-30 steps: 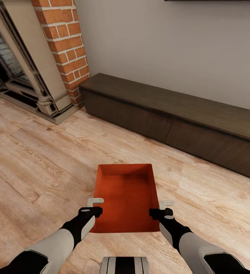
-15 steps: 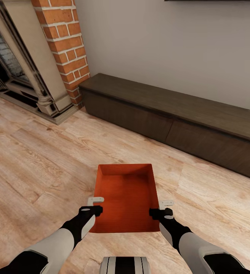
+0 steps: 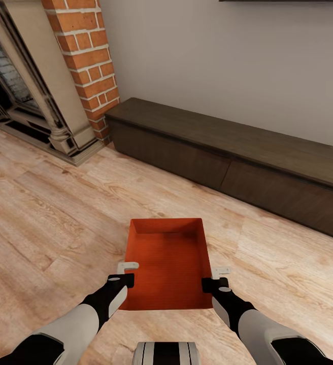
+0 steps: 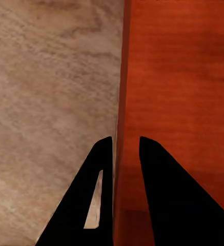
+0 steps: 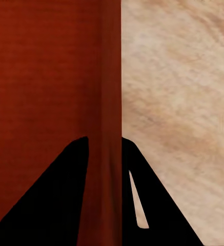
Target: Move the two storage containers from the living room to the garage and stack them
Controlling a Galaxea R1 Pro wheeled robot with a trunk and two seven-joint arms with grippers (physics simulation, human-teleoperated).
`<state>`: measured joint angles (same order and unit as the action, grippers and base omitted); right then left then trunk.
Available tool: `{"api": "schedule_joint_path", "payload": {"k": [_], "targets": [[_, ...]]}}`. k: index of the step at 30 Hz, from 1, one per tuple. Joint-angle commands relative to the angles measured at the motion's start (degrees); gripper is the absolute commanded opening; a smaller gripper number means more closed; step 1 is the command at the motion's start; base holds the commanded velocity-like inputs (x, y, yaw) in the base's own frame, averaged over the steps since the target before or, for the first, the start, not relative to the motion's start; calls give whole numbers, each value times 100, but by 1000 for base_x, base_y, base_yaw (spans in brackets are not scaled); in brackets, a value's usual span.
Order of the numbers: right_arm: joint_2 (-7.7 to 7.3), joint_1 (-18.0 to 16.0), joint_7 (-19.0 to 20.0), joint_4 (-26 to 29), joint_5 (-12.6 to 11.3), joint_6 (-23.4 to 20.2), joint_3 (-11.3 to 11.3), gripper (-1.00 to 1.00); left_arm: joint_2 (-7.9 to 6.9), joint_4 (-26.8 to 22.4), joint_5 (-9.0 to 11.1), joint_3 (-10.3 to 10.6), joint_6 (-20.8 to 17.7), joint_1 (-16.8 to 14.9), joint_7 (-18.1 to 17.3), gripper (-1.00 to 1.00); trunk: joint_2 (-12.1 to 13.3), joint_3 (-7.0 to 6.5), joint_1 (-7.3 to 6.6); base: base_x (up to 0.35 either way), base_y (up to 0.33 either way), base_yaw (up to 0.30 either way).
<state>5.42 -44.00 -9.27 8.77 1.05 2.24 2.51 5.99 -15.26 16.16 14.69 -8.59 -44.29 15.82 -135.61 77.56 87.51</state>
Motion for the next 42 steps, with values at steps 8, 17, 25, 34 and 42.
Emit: {"api": "schedule_joint_path", "payload": {"k": [8, 17, 25, 34, 42], "targets": [[-5, -3, -47, -7, 17, 20, -22, -100, 7, -16, -60, 10, -46, -1, 61, -100, -1, 3, -1, 0, 0, 0], [-13, -4, -49, -7, 4, 22, -22, -100, 2, -29, -60, 7, -46, -1, 62, -100, -1, 3, -1, 0, 0, 0], [-17, -3, -41, -6, 18, 16, -22, -100, 0, -38, -60, 3, -46, -1, 62, -100, 320, -140, -177, 0, 0, 0], [-9, -3, -41, -7, 32, 13, -20, -100, -1, -47, -60, 4, -46, -1, 62, -100, 681, -302, -374, 0, 0, 0], [-6, -3, -48, -6, 29, 20, -22, -100, -8, -39, -60, -8, -46, -1, 58, -100, 1001, -446, -550, 0, 0, 0]]}}
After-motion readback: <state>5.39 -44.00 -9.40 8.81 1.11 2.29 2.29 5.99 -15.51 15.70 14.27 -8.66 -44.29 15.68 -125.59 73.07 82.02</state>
